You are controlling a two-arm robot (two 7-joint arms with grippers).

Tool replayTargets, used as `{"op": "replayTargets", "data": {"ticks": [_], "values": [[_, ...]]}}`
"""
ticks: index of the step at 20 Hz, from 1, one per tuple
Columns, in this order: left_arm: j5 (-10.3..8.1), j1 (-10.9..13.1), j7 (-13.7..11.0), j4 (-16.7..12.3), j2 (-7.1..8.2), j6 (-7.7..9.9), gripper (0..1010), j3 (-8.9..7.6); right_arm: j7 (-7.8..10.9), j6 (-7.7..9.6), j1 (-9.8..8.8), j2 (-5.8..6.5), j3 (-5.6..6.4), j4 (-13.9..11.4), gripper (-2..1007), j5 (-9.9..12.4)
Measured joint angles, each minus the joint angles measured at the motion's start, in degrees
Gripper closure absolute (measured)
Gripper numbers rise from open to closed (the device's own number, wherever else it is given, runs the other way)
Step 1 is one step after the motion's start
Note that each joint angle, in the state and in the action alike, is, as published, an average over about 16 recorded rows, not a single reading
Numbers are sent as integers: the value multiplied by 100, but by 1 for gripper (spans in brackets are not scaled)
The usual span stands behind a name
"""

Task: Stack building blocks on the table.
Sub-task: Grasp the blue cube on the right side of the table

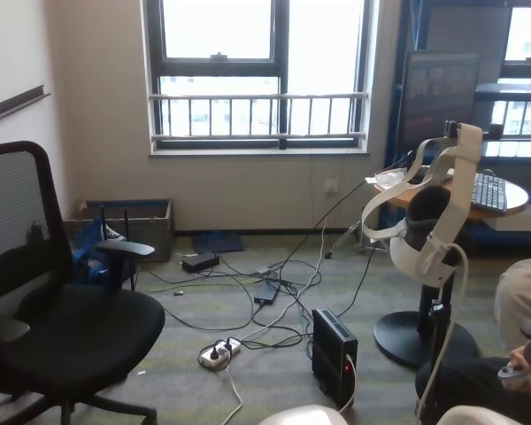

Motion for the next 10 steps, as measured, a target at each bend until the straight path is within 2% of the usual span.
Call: {"op": "replayTargets", "data": {"ticks": [5, 10], "values": [[18, -28, 6, 21, -15, 19, 10, 16, 71, 351, -64, -149, 36, -99, 5, 151], [30, -46, 10, 34, -24, 32, 10, 27, 126, 503, -29, -310, -31, 11, 5, 83]]}}
